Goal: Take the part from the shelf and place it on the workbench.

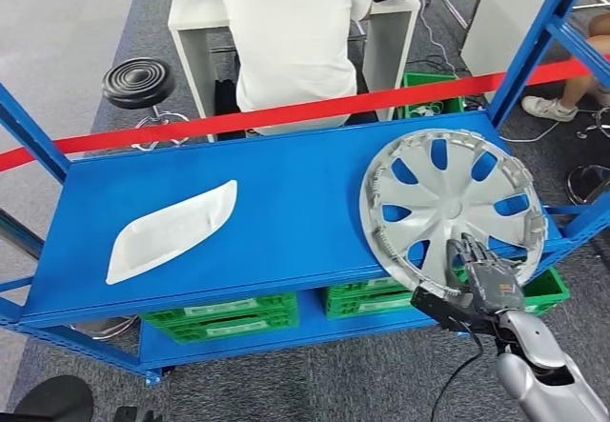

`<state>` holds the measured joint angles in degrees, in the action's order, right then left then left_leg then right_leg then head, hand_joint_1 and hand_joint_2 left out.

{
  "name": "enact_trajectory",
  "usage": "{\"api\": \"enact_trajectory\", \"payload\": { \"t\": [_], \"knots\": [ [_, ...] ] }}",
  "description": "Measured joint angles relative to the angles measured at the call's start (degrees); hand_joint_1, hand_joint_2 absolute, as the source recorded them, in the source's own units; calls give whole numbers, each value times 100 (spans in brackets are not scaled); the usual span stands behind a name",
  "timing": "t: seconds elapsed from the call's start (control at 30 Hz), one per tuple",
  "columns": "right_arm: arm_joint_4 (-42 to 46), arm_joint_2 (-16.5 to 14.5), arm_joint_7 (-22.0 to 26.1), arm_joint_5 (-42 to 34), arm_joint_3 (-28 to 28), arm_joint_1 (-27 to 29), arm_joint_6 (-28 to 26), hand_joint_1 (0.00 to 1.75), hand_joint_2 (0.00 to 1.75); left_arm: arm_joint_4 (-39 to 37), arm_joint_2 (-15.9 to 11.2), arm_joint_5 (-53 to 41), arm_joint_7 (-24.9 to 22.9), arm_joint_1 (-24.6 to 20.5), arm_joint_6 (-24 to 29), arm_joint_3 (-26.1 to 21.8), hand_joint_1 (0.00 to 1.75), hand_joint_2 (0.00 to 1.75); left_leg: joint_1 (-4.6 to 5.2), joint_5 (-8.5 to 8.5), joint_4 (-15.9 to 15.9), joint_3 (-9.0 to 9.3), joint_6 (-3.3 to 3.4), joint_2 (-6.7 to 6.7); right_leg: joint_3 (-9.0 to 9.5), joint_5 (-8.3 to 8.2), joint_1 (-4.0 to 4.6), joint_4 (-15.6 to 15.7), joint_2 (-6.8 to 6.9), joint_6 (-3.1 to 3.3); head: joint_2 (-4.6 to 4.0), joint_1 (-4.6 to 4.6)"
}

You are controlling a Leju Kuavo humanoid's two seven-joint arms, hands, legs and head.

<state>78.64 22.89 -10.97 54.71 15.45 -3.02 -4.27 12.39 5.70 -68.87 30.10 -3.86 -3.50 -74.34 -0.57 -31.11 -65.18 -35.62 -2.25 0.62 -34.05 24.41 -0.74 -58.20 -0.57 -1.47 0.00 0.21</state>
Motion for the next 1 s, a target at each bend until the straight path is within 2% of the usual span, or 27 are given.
{"api": "enact_trajectory", "payload": {
  "t": [0.03, 0.07, 0.1, 0.13, 0.2, 0.23, 0.3, 0.4, 0.43, 0.47, 0.53, 0.57, 0.6, 0.63, 0.7, 0.77, 0.8, 0.9, 0.97, 1.0],
  "knots": [
    [-22, -10, -2, 33, -2, 1, -22, 175, 175, 0, 2, -2, 1, 2, 3, 0, 0, 0, -2, -168, -384, -188, -9, 0, -8, -2, 1, 0, 2, 8, 0, -10],
    [-45, -25, -11, 76, -6, 0, -52, 175, 175, 0, 2, -3, 1, 5, 8, -1, 0, 0, -3, -257, -671, -330, -14, 0, -13, -5, 2, 0, 4, 11, 0, -14],
    [-68, -40, -21, 124, -14, -2, -85, 175, 175, 0, 1, -5, 2, 8, 15, -1, 0, 0, -3, -238, -782, -388, -15, -1, -16, -8, 2, 0, 4, 11, 0, -17],
    [-89, -55, -29, 170, -24, -7, -116, 175, 175, 0, -1, -5, 7, 10, 23, -2, 0, 0, -4, -112, -674, -336, -13, -1, -16, -14, -2, -1, 3, 4, 0, -21],
    [-118, -83, -37, 237, -43, -29, -156, 175, 175, 0, -2, -8, 22, 5, 38, -2, 0, 0, -16, 259, 4, 20, -10, -7, -12, -27, -6, -4, -7, -29, 0, -38],
    [-128, -92, -36, 255, -54, -46, -167, 175, 175, 0, 2, -10, 34, -4, 44, -1, 0, 0, -22, 380, 357, 199, 0, -3, -20, -25, 5, -21, -14, -58, 0, -55],
    [-152, -110, -32, 267, -78, -76, -175, 175, 175, 0, 15, -11, 66, -17, 52, -1, 0, 0, -27, 453, 707, 364, 54, 10, -33, -35, 32, -27, -23, -128, 1, -64],
    [-196, -149, -22, 269, -115, -84, -187, 175, 175, 0, 25, -11, 99, -5, 63, -2, 0, 0, -20, 485, 739, 352, 188, 20, -52, -33, 18, -25, -11, -228, 1, -46],
    [-207, -161, -15, 269, -125, -83, -198, 175, 175, 0, 24, -10, 103, -2, 70, -3, 0, 0, -22, 499, 745, 351, 226, 18, -104, 50, 11, -143, -2, -255, 0, -31],
    [-214, -170, -3, 269, -131, -81, -213, 175, 175, 0, 22, -9, 105, -1, 79, -4, 0, 0, -24, 509, 751, 349, 256, 16, -213, 200, 7, -393, 8, -275, 0, -13],
    [-233, -192, 23, 270, -136, -72, -247, 175, 175, 0, 19, -8, 107, 5, 91, -7, 0, 0, -5, 510, 750, 342, 289, 13, -552, 589, 7, -1171, 15, -295, 0, 23],
    [-241, -202, 35, 272, -138, -65, -263, 175, 175, 0, 20, -8, 107, 11, 92, -8, 0, 0, 4, 508, 750, 340, 295, 12, -706, 712, 8, -1503, 15, -296, 0, 28],
    [-250, -212, 46, 276, -139, -58, -280, 175, 175, 0, 20, -9, 107, 16, 92, -8, 0, 0, 10, 507, 749, 342, 298, 11, -778, 732, 8, -1659, 15, -293, 0, 30],
    [-255, -221, 57, 281, -141, -55, -293, 175, 175, 0, 20, -9, 107, 19, 92, -9, 0, 0, 12, 504, 749, 348, 297, 11, -738, 639, 8, -1580, 15, -284, 0, 30],
    [-257, -237, 73, 292, -145, -57, -315, 175, 175, 0, 21, -9, 107, 20, 92, -9, 0, 0, 7, 489, 748, 374, 278, 11, -375, 273, 6, -863, 17, -263, 0, 33],
    [-252, -246, 94, 301, -147, -64, -330, 175, 175, 0, 21, -9, 114, 18, 93, -10, 0, 0, 18, 466, 741, 391, 227, 15, -30, 63, 17, -202, 13, -225, 0, 38],
    [-247, -250, 110, 305, -146, -64, -335, 175, 175, 0, 21, -8, 122, 17, 95, -11, 0, 0, 21, 463, 743, 394, 196, 16, 40, 49, 29, -68, 9, -200, 0, 39],
    [-207, -266, 160, 310, -140, -54, -343, 175, 175, 0, 17, -1, 157, 14, 122, -14, 0, 0, 4, 461, 765, 402, 94, 17, 65, 36, 50, -6, 10, -96, 0, 37],
    [-166, -278, 182, 309, -138, -47, -357, 175, 175, 0, 14, 1, 172, 11, 189, -15, 0, 0, 0, 267, 501, 283, 38, 11, 96, 0, 24, 58, 31, -32, 0, -1],
    [-144, -282, 196, 301, -138, -35, -373, 175, 175, 0, 15, -1, 174, 12, 232, -15, 0, 0, -5, 88, 193, 139, 18, 7, 101, -10, 14, 74, 46, -17, 0, -26]
  ]
}}
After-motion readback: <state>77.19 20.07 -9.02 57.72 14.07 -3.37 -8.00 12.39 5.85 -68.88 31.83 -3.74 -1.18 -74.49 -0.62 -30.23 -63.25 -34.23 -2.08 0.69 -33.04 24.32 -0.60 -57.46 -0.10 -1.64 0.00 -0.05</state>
